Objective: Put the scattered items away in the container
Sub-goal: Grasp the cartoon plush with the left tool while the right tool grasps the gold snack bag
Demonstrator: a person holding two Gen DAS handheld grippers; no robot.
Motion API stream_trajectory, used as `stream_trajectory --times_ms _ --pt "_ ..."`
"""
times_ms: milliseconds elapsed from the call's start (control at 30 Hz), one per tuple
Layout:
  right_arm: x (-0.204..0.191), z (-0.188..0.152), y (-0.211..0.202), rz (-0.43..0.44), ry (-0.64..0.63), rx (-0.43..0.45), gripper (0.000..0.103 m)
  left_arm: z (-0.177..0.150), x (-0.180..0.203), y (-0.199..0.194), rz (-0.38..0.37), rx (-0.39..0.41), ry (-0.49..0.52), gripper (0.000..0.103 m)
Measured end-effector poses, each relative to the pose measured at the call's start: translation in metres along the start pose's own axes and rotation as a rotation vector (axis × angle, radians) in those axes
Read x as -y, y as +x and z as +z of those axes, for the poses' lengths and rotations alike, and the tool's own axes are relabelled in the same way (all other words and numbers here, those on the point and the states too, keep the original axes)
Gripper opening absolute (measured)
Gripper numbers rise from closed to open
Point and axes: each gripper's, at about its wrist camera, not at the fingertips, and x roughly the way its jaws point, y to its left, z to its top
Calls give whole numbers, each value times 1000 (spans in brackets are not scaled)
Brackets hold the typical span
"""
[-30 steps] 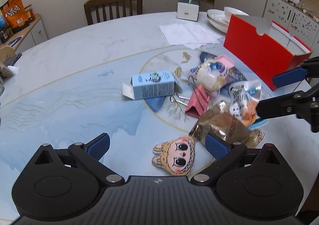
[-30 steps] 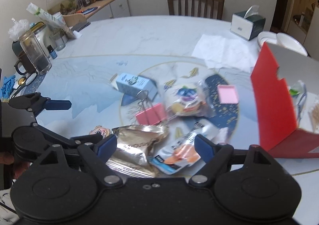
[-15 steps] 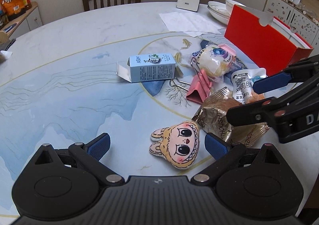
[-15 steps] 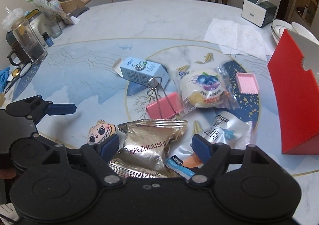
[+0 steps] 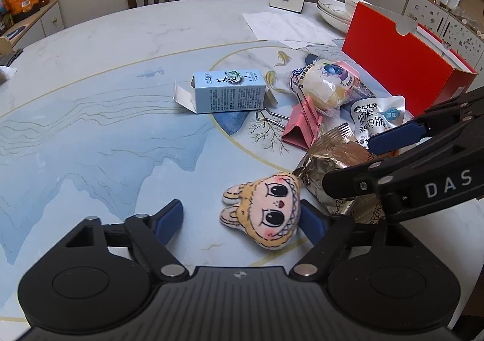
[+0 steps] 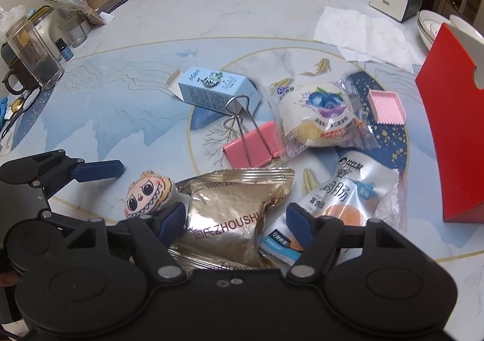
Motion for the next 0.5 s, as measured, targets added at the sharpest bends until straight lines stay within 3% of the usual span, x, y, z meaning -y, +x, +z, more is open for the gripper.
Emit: stream_trajectory --times_ms 333,500 --pt "-1 -1 2 18 6 -11 53 0 1 -4 -5 12 -22 53" --pt "-1 1 -2 17 5 -8 48 2 4 -7 2 9 -22 51"
